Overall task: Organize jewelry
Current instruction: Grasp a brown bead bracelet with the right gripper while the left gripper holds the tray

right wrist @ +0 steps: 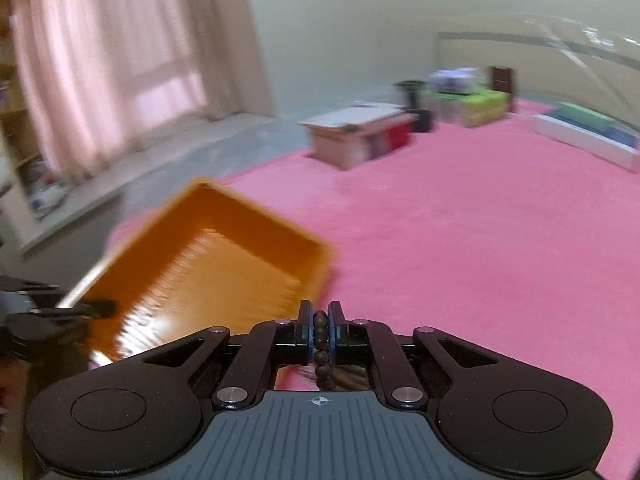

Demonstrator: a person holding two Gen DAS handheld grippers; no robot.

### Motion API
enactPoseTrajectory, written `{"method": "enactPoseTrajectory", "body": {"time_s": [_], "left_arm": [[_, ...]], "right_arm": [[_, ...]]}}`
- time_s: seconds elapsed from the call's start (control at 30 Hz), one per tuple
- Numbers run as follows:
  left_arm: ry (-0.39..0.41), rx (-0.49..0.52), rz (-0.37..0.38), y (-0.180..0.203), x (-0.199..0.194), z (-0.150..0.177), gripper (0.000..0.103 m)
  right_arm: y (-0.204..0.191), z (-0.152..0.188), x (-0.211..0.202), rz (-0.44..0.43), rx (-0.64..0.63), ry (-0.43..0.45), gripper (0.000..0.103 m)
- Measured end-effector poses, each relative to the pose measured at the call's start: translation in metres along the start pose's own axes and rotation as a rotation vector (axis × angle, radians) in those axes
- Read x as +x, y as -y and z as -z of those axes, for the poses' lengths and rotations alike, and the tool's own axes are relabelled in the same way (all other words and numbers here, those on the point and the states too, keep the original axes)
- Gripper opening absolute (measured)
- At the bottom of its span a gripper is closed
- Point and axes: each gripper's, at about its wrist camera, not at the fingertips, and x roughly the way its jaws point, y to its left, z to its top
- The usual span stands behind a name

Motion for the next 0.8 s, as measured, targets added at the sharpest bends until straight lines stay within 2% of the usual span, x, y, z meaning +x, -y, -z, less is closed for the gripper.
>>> {"method": "enactPoseTrajectory", "body": {"time_s": [0.17, 0.33, 0.47, 0.53, 0.57, 0.6, 0.67, 0.8], "left_arm": [[-0.010, -0.001, 0.011, -0.003, 0.001, 0.002, 0.003], [-0.017, -0.002, 0.014, -0.002, 0.003, 0.004, 0.003], [-0.019, -0.007, 0.017, -0.003, 0.004, 0.004, 0.003], [-0.022, -0.012, 0.018, -0.004, 0.004, 0.005, 0.003], [-0.022, -0.013, 0.017, -0.003, 0.004, 0.005, 0.003], [-0.021, -0.014, 0.017, -0.003, 0.004, 0.005, 0.003], [-0.024, -0.016, 0.016, -0.003, 0.004, 0.005, 0.003], [-0.026, -0.021, 0.017, -0.004, 0.004, 0.005, 0.003]], "right_arm": [[-0.028, -0.001, 0.041, -0.089, -0.024, -0.060, 0.007], [-0.042, 0.004, 0.069, -0.118, -0.048, -0.105, 0.007], [-0.040, 0.008, 0.073, -0.168, -0.008, -0.073, 0.007], [-0.036, 0.007, 0.067, -0.169, 0.030, -0.056, 0.012], [-0.031, 0.007, 0.064, -0.161, 0.047, -0.044, 0.023], [-0.028, 0.006, 0.056, -0.156, 0.057, -0.029, 0.038], [-0.018, 0.006, 0.043, -0.127, 0.082, 0.003, 0.050], [0.011, 0.019, 0.015, -0.035, 0.128, 0.027, 0.050]]}}
